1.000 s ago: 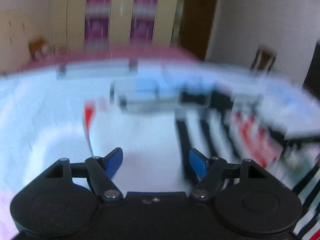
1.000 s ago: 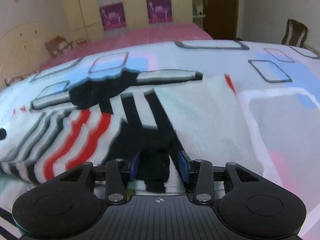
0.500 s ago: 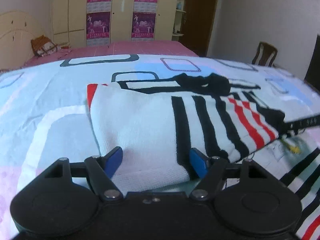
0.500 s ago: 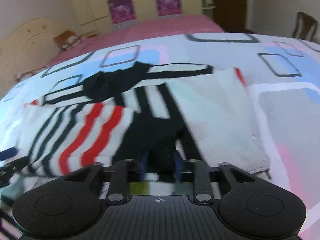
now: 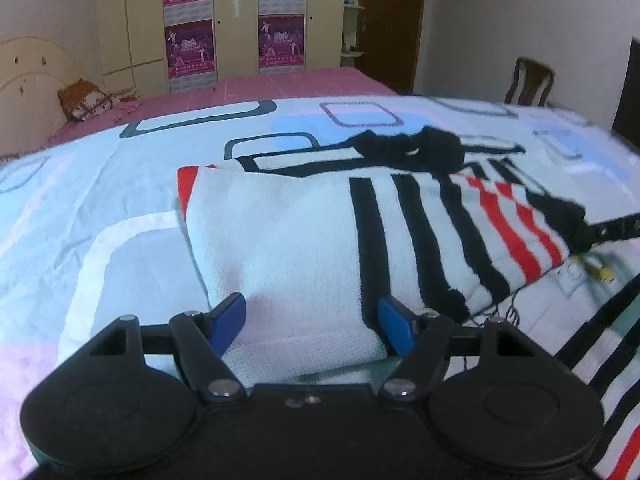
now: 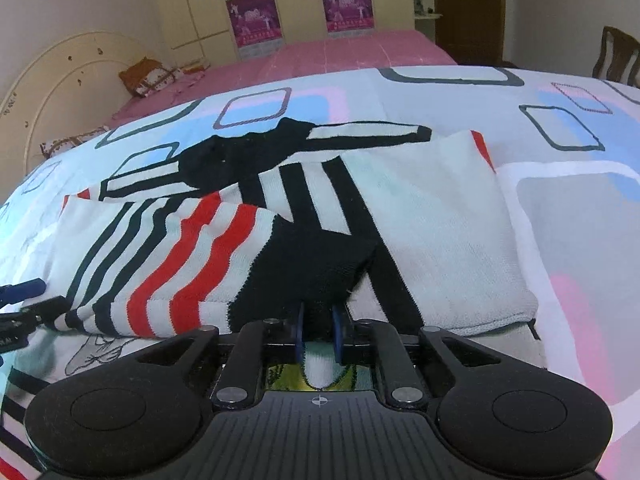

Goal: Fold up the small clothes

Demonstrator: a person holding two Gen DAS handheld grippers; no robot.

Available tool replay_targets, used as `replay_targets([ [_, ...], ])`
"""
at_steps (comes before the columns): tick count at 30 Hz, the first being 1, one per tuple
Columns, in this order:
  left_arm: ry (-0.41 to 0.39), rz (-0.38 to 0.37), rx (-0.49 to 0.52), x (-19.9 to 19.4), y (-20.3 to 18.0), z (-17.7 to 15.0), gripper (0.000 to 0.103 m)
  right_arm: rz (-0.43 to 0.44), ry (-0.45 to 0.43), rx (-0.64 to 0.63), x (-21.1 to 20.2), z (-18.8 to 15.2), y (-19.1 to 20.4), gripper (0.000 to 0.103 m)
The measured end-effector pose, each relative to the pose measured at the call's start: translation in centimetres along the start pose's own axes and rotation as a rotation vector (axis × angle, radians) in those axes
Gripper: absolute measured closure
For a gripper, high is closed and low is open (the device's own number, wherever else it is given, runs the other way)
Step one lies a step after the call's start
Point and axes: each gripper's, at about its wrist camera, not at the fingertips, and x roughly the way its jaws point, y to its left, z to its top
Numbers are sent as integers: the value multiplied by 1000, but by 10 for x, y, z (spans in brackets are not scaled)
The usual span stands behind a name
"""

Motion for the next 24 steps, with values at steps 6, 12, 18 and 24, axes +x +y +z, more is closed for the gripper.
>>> replay_targets([
  [6,12,63,-3,-10,-8,5,10,-22,-14,-50,-18,-2,3,54],
  [12,-56,141,9,-70,-27,-21,4,-19,-107,-124,-74,-25,-2,24],
  [18,-18,136,-16,-120,-47,-70,6,-6,-127,-167,-120,-62,-11,24],
  [24,25,108,-115,-161,-62,-117,21,76,-69,-78,-160,-112,-52,47],
])
